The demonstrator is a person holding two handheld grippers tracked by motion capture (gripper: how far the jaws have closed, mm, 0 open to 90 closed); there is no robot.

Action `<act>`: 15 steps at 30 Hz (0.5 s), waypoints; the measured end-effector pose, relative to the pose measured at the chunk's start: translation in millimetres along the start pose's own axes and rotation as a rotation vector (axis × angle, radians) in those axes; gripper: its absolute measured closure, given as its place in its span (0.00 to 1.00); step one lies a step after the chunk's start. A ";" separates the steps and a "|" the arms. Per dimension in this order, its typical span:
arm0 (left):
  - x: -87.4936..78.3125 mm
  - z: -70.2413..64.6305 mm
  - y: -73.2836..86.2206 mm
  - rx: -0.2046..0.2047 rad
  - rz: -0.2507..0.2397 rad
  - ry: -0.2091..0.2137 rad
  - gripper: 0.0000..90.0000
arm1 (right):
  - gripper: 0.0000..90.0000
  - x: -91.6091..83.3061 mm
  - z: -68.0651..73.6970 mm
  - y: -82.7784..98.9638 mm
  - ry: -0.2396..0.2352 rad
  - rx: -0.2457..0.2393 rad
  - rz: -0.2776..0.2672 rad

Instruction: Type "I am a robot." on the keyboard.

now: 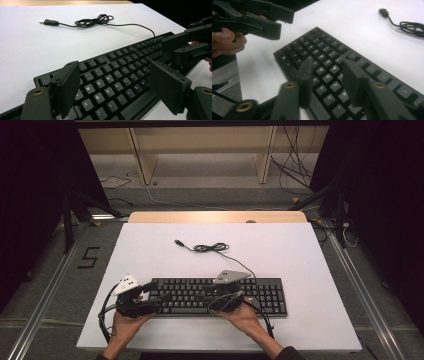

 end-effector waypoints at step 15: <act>-0.4 1.1 0.0 -0.005 -0.002 -0.010 0.28 | 1.00 25.4 10.6 4.8 -0.015 -0.028 0.083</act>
Point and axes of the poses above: each handheld gripper's, and its own axes: x roughly forward along the jaws, y roughly out of its underside, z roughly to its left, the point moved 3 cm from there along x, roughly forward along the jaws, and after that the axes turned 9 degrees about y, right-handed, at the moved point
